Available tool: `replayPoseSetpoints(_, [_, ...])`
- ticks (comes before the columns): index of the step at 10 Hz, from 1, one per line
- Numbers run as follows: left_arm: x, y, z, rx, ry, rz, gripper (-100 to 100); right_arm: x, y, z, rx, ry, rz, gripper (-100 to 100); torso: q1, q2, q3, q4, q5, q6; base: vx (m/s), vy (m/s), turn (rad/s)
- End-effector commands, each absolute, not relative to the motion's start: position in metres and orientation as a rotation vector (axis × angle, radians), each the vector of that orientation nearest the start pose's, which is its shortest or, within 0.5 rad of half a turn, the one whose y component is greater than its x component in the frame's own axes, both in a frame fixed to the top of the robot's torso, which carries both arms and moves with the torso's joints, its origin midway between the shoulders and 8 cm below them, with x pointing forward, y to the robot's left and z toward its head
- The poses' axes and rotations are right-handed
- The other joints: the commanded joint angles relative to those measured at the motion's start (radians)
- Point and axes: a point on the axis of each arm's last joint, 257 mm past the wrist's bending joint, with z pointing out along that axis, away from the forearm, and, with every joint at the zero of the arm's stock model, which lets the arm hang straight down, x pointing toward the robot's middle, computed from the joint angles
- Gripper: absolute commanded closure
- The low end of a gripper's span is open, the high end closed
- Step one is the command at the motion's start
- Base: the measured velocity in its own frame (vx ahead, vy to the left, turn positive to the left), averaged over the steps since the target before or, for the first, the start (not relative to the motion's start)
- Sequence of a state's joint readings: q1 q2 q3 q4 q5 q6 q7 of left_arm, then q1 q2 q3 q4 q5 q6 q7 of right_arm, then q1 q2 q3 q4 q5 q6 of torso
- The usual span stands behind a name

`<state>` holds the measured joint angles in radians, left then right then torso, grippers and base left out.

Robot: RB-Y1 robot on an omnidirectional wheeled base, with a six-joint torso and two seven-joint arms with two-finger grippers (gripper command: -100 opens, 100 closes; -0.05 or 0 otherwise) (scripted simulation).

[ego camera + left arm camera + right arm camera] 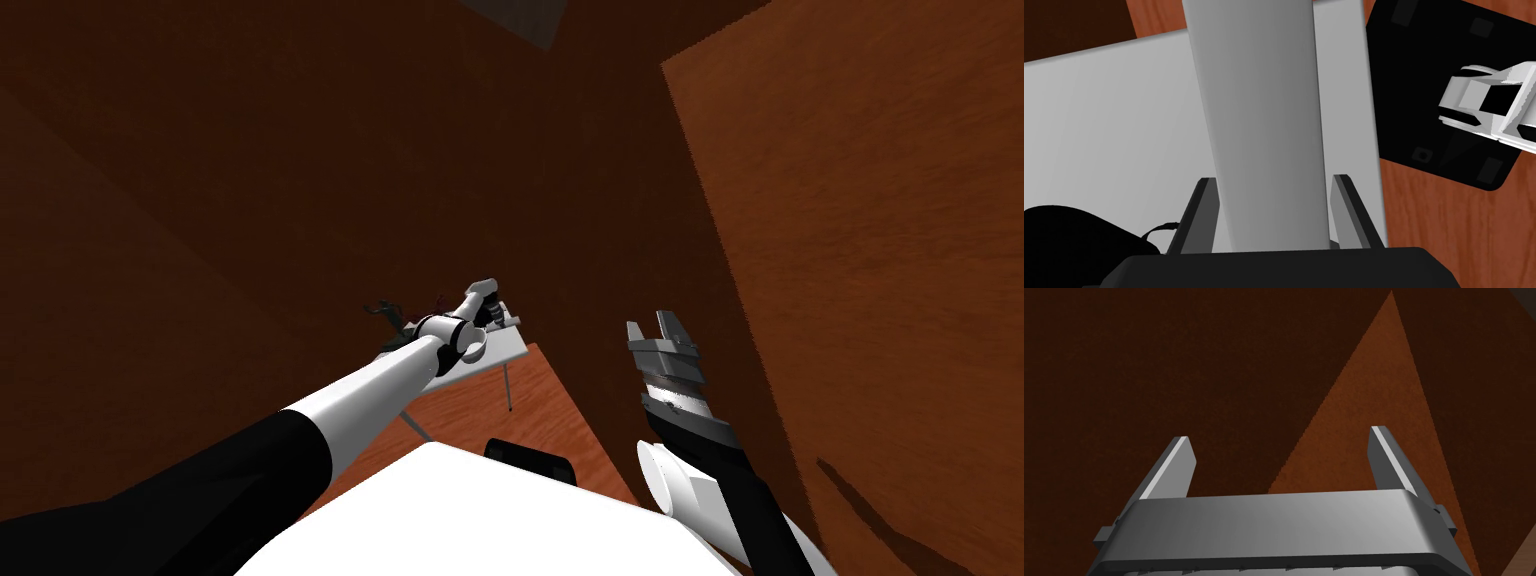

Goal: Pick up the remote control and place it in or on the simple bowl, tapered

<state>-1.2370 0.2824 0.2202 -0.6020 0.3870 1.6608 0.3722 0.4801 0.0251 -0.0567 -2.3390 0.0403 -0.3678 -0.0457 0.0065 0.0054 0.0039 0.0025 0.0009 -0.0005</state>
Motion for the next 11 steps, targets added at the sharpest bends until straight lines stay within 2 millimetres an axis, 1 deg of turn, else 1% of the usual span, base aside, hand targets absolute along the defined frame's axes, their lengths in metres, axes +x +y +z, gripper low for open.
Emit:
replayPoseSetpoints(1, [0.564, 0.157, -0.178, -2.613, 1.937, -0.496, 100, 0.352, -0.297, 0.032, 0.71, 0.632, 1.253, 0, 0.0, 0.0, 0.0, 0.0, 0.0, 0.0, -0.012, 0.069, 0.004])
replayPoseSetpoints(4, [0.563, 0.149, -0.159, -2.616, 1.973, -0.55, 100, 0.352, -0.297, 0.032, 0.71, 0.632, 1.253, 0, -0.001, 0.0, 0.0, 0.0, 0.0, 0.0, -0.005, 0.068, 0.0])
replayPoseSetpoints(5, [0.563, 0.149, -0.159, -2.616, 1.973, -0.55, 100, 0.352, -0.297, 0.032, 0.71, 0.632, 1.253, 0, -0.002, -0.001, 0.0, 0.0, 0.0, 0.0, 0.004, 0.044, 0.002])
replayPoseSetpoints(6, [0.564, 0.145, -0.148, -2.61, 1.99, -0.576, 100, 0.352, -0.297, 0.032, 0.71, 0.632, 1.253, 0, -0.003, -0.001, 0.0, 0.0, -0.001, 0.0, -0.008, 0.05, 0.009])
replayPoseSetpoints(7, [0.564, 0.145, -0.148, -2.61, 1.99, -0.576, 100, 0.352, -0.297, 0.032, 0.71, 0.632, 1.253, 0, -0.003, 0.0, 0.0, 0.001, -0.001, 0.0, -0.008, 0.045, -0.003])
replayPoseSetpoints(8, [0.564, 0.142, -0.136, -2.594, 2.003, -0.588, 100, 0.352, -0.297, 0.032, 0.71, 0.632, 1.253, 0, -0.003, 0.0, 0.0, 0.0, -0.001, 0.0, -0.025, 0.062, 0.019])
replayPoseSetpoints(9, [0.564, 0.142, -0.134, -2.588, 2.004, -0.583, 100, 0.352, -0.297, 0.032, 0.71, 0.632, 1.253, 0, -0.003, 0.001, 0.001, 0.001, -0.001, 0.0, -0.032, 0.069, 0.012])
replayPoseSetpoints(11, [0.563, 0.147, -0.133, -2.566, 1.989, -0.514, 100, 0.352, -0.297, 0.032, 0.71, 0.632, 1.253, 0, 0.0, 0.003, 0.002, 0.001, 0.0, -0.001, -0.036, 0.086, 0.031])
